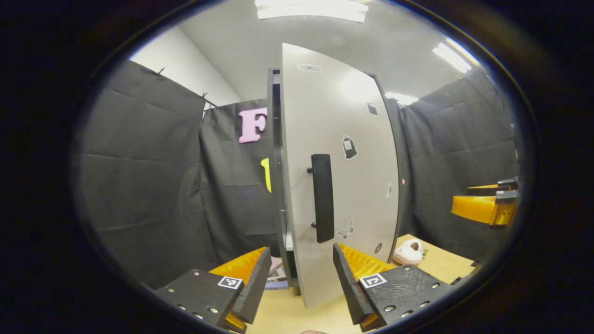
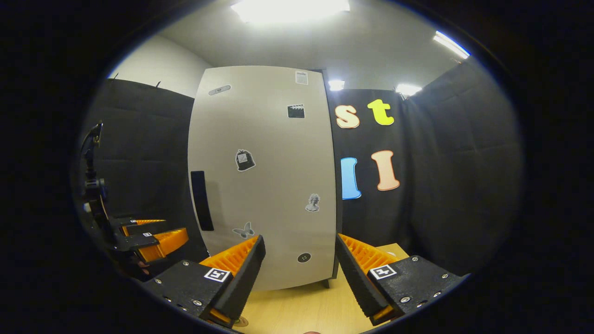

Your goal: Open the cabinet door with the right hand, grasp the bottle in the cabinet with the left hand and place it on the coaster, then close the cabinet door with the right hand.

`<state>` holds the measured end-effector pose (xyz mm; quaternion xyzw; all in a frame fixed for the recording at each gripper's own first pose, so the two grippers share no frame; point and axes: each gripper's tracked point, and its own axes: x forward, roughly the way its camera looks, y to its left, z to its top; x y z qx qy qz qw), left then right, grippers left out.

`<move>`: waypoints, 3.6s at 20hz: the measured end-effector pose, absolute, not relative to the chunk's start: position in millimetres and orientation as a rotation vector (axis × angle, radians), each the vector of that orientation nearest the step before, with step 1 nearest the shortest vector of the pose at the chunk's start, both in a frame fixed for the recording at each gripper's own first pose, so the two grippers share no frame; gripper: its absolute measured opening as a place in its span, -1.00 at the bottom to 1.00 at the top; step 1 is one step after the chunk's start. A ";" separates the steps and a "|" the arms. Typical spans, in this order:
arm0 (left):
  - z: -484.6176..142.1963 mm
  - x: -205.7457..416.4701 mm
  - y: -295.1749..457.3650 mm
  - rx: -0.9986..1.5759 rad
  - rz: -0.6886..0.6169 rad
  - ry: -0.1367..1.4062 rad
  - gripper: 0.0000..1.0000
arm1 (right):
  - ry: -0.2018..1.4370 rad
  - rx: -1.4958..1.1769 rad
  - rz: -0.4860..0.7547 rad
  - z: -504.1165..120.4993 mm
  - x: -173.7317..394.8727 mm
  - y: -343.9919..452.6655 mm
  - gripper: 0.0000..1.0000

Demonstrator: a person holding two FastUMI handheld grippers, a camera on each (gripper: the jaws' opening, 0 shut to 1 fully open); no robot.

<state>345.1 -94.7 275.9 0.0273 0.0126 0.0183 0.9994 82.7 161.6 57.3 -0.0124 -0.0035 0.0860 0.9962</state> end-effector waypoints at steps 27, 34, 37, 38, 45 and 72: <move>276.6 340.6 -88.4 0.037 0.055 0.018 0.51 | -0.022 -0.006 0.139 61.8 78.6 156.8 0.87; 282.3 339.8 -90.6 0.007 0.056 0.007 0.51 | -0.049 -0.009 0.099 67.3 95.9 178.6 0.88; 280.7 339.9 -85.9 0.022 0.090 0.028 0.51 | -0.066 -0.012 0.104 67.9 101.6 194.3 0.89; 278.7 341.1 -85.9 0.017 0.092 0.034 0.39 | -0.067 -0.014 0.110 67.0 103.0 200.4 0.89; 283.4 341.9 -86.3 -0.015 0.090 0.017 0.51 | -0.023 -0.006 0.107 62.4 105.0 215.5 0.89; 284.7 337.7 -92.2 -0.015 0.005 -0.016 0.51 | -0.017 -0.044 0.105 64.3 119.6 215.5 0.89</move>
